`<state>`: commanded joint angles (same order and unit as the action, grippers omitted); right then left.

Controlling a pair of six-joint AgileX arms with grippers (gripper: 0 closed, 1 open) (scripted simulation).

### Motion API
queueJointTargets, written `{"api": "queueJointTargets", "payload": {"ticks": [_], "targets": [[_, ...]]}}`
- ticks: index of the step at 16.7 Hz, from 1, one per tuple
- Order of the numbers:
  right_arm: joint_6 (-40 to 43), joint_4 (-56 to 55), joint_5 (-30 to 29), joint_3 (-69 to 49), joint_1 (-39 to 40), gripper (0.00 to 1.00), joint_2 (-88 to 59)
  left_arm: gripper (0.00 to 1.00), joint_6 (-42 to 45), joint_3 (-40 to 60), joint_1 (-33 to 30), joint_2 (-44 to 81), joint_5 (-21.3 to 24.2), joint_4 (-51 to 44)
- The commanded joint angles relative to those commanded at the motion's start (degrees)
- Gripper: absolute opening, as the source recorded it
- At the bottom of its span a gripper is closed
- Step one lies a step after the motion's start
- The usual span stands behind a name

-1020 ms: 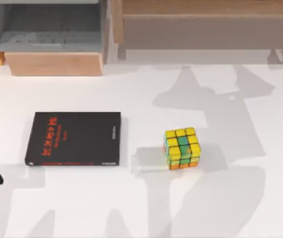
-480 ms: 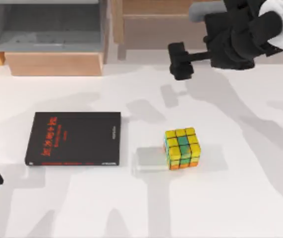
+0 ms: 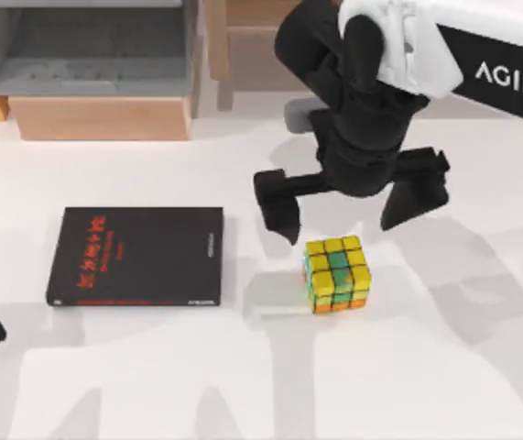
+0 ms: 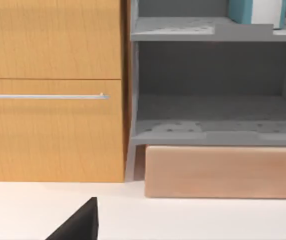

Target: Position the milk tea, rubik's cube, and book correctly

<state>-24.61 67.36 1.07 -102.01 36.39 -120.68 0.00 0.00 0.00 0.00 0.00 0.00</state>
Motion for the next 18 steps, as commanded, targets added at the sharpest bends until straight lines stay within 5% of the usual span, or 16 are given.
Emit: {"api": "queueJointTargets", "payload": {"ticks": [9, 18], "targets": [[-3.58, 4.86, -1.14, -3.54, 0.19, 1.00, -2.53, 1.00, 0.00, 0.00, 0.00, 0.00, 0.00, 0.00], [-3.78, -6.97, -1.25, 5.82, 0.54, 1.00, -5.10, 1.00, 0.00, 0.00, 0.00, 0.00, 0.00, 0.00]]}}
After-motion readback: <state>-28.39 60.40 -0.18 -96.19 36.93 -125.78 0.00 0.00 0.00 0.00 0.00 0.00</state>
